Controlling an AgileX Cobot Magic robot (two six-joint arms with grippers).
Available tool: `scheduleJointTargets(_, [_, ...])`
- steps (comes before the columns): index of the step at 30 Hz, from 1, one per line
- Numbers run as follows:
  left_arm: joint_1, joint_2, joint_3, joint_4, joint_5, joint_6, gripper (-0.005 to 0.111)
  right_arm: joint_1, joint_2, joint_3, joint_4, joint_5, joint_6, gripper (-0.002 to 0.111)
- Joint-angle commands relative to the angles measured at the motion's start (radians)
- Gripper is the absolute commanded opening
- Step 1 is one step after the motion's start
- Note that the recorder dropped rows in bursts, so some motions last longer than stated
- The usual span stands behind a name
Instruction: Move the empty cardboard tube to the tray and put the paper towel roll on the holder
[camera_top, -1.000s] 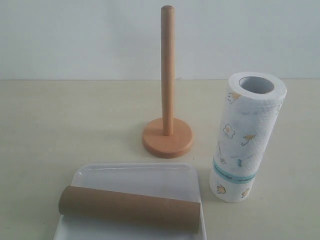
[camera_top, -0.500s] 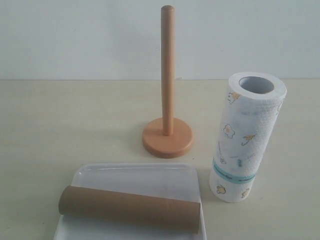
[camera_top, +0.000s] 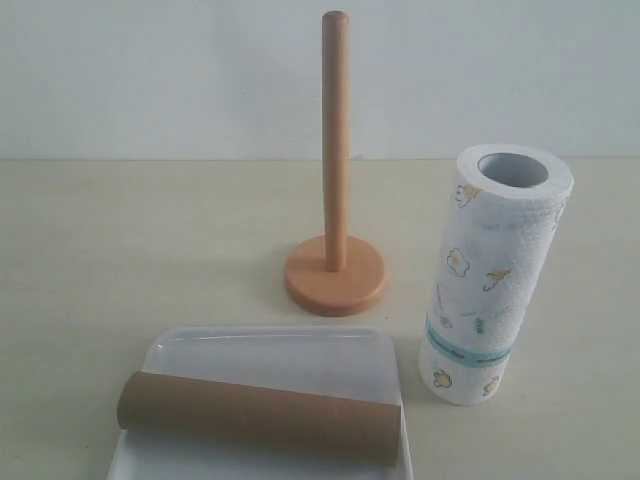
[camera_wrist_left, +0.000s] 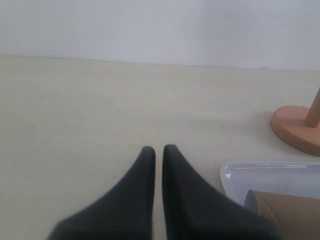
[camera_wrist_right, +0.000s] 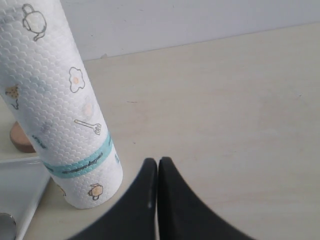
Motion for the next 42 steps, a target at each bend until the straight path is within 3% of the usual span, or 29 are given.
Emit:
scheduleJointTargets(1, [0.002, -0.003, 0.004, 0.005, 0.003, -0.011, 0.005, 0.002, -0.005, 0.000, -0.002, -0.005, -0.002, 0.000])
scheduleJointTargets(16, [0.002, -0.003, 0.004, 0.005, 0.003, -0.011, 0.005, 0.002, -0.005, 0.000, -0.041, -0.033, -0.031, 0.000])
scheduleJointTargets(25, [0.002, -0.003, 0.004, 0.005, 0.003, -0.009, 0.005, 0.002, -0.005, 0.000, -0.090, -0.340, -0.036, 0.000])
scheduleJointTargets(35, [0.002, -0.003, 0.004, 0.005, 0.003, -0.009, 0.005, 0.002, -0.005, 0.000, 0.006, -1.127, -0.097, 0.000])
scheduleJointTargets(38, [0.002, -0.003, 0.004, 0.005, 0.003, -0.009, 0.005, 0.002, -0.005, -0.052, 0.122, -1.141, -0.141, 0.000])
scheduleJointTargets(42, [0.002, -0.003, 0.004, 0.005, 0.003, -0.009, 0.005, 0.002, -0.003, -0.173, 0.292, -1.010, -0.229, 0.000])
